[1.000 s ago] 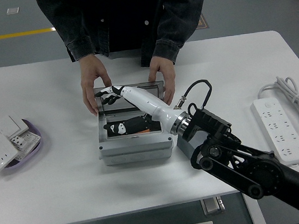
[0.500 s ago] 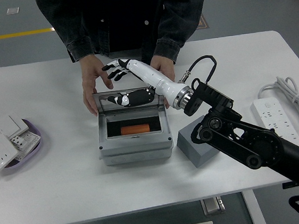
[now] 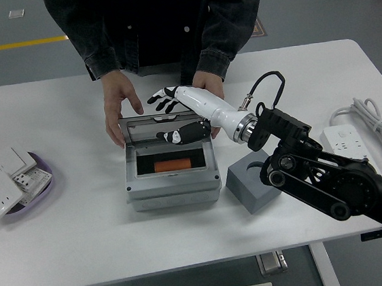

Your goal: Pick up the cylinder from the cube,place it in the box,flap close box

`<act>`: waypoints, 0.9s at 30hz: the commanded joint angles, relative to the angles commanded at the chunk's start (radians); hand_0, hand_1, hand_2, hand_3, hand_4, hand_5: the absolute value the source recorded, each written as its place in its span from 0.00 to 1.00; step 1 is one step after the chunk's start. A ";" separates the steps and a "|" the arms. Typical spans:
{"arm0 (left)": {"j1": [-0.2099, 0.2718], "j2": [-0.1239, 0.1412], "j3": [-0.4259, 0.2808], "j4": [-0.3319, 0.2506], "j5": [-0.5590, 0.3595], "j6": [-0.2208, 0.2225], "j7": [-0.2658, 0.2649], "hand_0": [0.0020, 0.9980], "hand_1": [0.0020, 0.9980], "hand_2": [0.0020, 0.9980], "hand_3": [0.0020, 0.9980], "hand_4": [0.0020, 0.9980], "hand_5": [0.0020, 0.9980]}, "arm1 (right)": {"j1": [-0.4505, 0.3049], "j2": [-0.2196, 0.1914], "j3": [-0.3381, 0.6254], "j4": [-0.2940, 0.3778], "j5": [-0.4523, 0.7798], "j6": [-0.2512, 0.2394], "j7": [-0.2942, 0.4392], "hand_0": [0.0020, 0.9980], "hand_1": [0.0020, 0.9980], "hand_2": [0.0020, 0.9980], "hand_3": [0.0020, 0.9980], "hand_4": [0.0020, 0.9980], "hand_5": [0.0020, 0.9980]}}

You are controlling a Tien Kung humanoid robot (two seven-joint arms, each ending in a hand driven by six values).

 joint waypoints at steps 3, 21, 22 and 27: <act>-0.001 0.002 0.003 0.000 -0.004 0.000 -0.002 0.63 0.66 0.57 0.63 0.71 0.30 | -0.008 -0.033 -0.019 0.044 0.009 -0.002 -0.008 0.72 0.61 0.66 0.75 0.78 0.22; -0.002 0.006 0.023 0.000 -0.024 0.000 -0.013 0.63 0.66 0.57 0.63 0.71 0.30 | -0.104 -0.094 -0.111 0.078 0.335 -0.030 0.090 0.60 0.61 0.67 0.73 0.50 0.15; -0.002 0.006 0.023 0.000 -0.025 0.000 -0.013 0.63 0.66 0.57 0.63 0.71 0.30 | -0.110 -0.095 -0.104 0.077 0.364 -0.031 0.097 0.60 0.61 0.67 0.73 0.50 0.15; 0.000 0.007 0.021 0.000 -0.025 0.001 -0.011 0.63 0.66 0.57 0.63 0.71 0.30 | -0.131 -0.108 -0.037 0.094 0.399 -0.040 0.104 0.58 0.61 0.67 0.73 0.49 0.19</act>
